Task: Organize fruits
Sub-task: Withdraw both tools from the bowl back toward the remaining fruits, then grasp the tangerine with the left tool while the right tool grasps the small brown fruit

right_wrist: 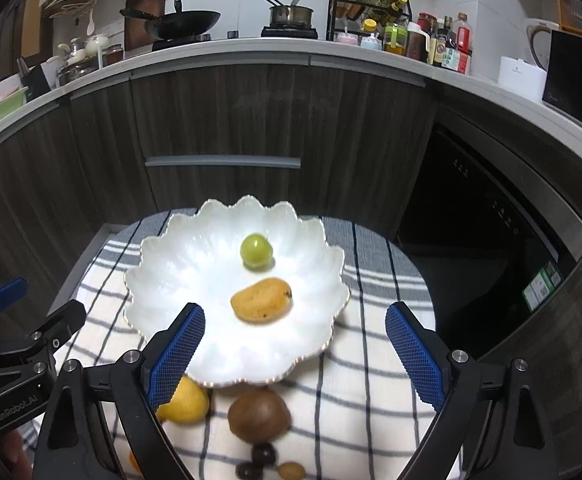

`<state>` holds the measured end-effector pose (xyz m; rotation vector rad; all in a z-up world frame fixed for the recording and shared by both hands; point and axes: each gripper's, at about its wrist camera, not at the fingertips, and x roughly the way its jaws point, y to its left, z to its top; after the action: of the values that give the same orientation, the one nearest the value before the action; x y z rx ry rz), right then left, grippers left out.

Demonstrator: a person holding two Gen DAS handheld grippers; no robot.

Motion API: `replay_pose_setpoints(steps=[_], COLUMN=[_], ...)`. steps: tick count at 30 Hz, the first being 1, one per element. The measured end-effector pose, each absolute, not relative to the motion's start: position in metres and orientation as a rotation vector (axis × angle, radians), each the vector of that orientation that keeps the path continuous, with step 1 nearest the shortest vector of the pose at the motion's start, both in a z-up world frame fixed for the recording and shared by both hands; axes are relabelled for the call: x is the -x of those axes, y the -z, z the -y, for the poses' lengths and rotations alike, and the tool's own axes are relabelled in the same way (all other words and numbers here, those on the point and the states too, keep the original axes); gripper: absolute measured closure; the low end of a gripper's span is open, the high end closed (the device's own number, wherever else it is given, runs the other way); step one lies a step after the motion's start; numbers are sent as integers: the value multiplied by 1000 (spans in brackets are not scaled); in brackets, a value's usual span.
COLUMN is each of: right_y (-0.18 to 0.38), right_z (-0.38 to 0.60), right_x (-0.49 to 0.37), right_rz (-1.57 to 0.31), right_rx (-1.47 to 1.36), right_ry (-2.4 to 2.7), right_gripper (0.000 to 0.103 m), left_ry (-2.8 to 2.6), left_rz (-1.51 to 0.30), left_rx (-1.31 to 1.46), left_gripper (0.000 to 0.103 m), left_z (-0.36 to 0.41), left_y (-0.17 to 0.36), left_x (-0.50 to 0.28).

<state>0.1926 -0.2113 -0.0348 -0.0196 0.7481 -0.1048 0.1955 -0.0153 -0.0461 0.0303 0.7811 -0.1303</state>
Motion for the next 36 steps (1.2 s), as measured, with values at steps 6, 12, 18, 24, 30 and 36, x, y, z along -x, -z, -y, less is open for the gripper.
replay_pose_setpoints(steps=[6, 12, 18, 24, 30, 36], right_y=[48, 63, 80, 98, 114, 128], right_z=[212, 217, 221, 225, 227, 226], right_x=[-173, -160, -148, -135, -127, -117], right_rz=[-757, -778, -807, -833, -858, -846], right_rx=[30, 27, 9, 7, 6, 20], right_ry=[123, 127, 129, 135, 145, 154], right_gripper=[10, 10, 10, 10, 10, 10], left_ry=[133, 146, 147, 158, 167, 183], left_rz=[-796, -810, -824, -829, -848, -846], left_rx=[-46, -41, -57, -75, -77, -94], left_gripper=[13, 13, 13, 13, 13, 14], left_z=[19, 22, 27, 32, 34, 36], left_y=[62, 78, 93, 109, 125, 140], left_x=[-180, -165, -153, -141, -135, -130])
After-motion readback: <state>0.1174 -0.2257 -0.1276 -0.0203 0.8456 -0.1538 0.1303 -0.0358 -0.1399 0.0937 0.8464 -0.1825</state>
